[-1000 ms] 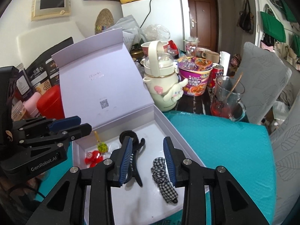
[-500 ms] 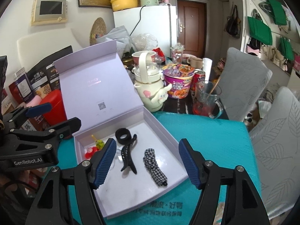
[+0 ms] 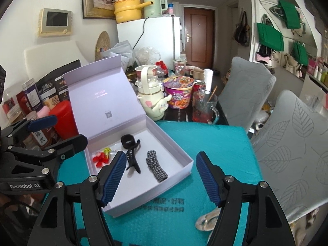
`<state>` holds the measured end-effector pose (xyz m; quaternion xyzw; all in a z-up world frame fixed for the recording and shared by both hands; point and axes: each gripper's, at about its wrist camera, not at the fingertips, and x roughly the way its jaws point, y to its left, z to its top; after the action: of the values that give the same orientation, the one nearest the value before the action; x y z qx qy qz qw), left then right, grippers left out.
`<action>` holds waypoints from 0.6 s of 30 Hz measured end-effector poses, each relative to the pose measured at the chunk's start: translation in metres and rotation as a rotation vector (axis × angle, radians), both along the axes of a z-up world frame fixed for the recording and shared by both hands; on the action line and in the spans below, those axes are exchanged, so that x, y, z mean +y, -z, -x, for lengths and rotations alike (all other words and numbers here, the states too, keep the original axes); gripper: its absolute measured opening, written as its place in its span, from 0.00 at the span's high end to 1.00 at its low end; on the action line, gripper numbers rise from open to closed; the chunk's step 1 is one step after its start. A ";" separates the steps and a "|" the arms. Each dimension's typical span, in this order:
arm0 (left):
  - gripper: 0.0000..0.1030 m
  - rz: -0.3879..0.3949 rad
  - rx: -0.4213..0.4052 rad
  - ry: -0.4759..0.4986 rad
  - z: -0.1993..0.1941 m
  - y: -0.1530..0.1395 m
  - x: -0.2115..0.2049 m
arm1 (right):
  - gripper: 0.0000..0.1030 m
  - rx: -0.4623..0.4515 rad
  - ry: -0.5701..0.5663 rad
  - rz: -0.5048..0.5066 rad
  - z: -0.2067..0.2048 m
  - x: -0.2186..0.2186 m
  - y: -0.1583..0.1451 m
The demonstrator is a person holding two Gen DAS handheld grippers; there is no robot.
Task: Organize rigid objects
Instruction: 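Withdraw both tools from the box toward the clear claw clip and pink mirror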
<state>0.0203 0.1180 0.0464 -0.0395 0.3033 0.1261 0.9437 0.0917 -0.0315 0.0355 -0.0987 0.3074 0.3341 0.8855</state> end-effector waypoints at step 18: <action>0.04 0.014 -0.007 0.084 0.041 0.007 -0.059 | 0.30 -0.012 0.085 -0.014 0.051 -0.077 0.007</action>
<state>-0.0202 0.0590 0.0397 -0.0339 0.3024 0.0841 0.9488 0.0410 -0.1086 0.0287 -0.0814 0.3036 0.2975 0.9015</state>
